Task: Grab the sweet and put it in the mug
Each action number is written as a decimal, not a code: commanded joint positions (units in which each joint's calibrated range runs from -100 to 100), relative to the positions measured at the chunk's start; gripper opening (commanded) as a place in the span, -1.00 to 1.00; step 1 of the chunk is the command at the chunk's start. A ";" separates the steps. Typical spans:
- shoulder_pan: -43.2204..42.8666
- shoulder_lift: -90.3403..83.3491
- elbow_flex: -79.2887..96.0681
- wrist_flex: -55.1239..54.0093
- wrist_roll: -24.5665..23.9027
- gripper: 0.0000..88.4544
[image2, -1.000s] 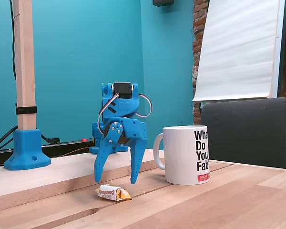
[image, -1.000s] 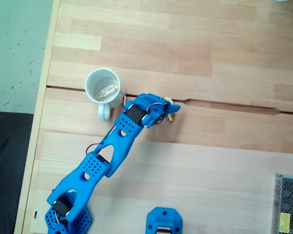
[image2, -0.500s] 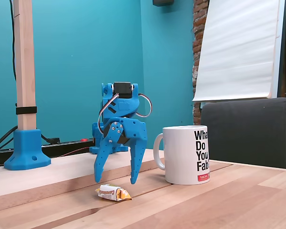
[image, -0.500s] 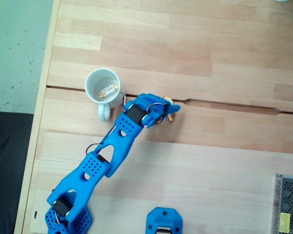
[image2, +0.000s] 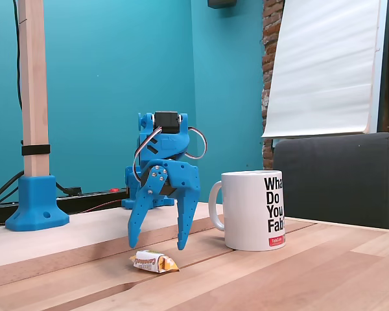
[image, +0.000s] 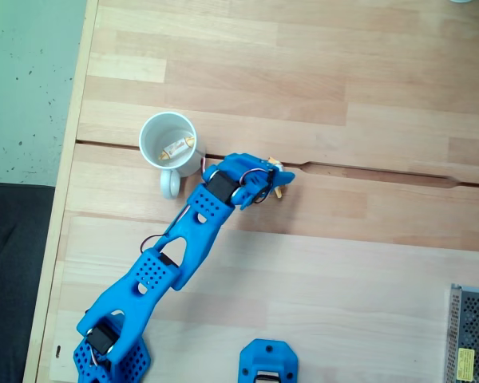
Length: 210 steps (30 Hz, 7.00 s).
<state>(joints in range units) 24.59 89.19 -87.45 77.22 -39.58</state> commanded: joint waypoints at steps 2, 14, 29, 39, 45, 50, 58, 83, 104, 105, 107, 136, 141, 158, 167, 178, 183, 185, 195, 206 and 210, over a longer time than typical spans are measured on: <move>-0.63 -1.58 -2.65 0.12 0.00 -0.33; -0.63 -1.67 -2.74 0.12 0.00 -0.33; -0.63 -1.58 -2.74 -0.04 -0.05 -0.33; -0.63 -1.58 -2.74 -0.44 -0.05 -0.33; -0.70 -1.58 -2.74 -0.60 -0.05 -0.33; -0.70 -1.50 -2.74 -0.68 -0.05 -0.33; -0.63 -1.93 -2.83 -0.77 -0.05 -0.33; -4.84 -1.07 -6.84 -0.44 -0.05 -0.33; -0.48 1.00 -3.18 0.77 0.29 -0.33; -0.48 0.91 -3.27 0.77 0.34 -0.33; -0.34 1.00 -3.27 0.77 0.34 -0.33; 0.24 4.35 -2.11 0.85 -2.00 -0.33; -0.48 4.78 -2.11 0.77 -2.10 -0.33; -0.63 4.78 -2.20 0.85 -2.34 -0.36; -0.63 4.61 -2.92 2.94 -2.49 -0.70; -0.63 4.27 -3.27 3.75 -2.54 -1.00; -0.12 3.75 -4.34 3.75 -2.05 -1.00; -0.27 3.75 -6.57 3.75 -1.95 -1.00; -0.56 3.67 -12.55 4.48 -1.95 -1.00; -3.32 -3.31 -12.55 4.96 -1.90 -1.00; -4.55 -6.40 -12.55 5.04 -1.90 -1.00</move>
<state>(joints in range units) 21.12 91.28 -96.50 82.59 -41.59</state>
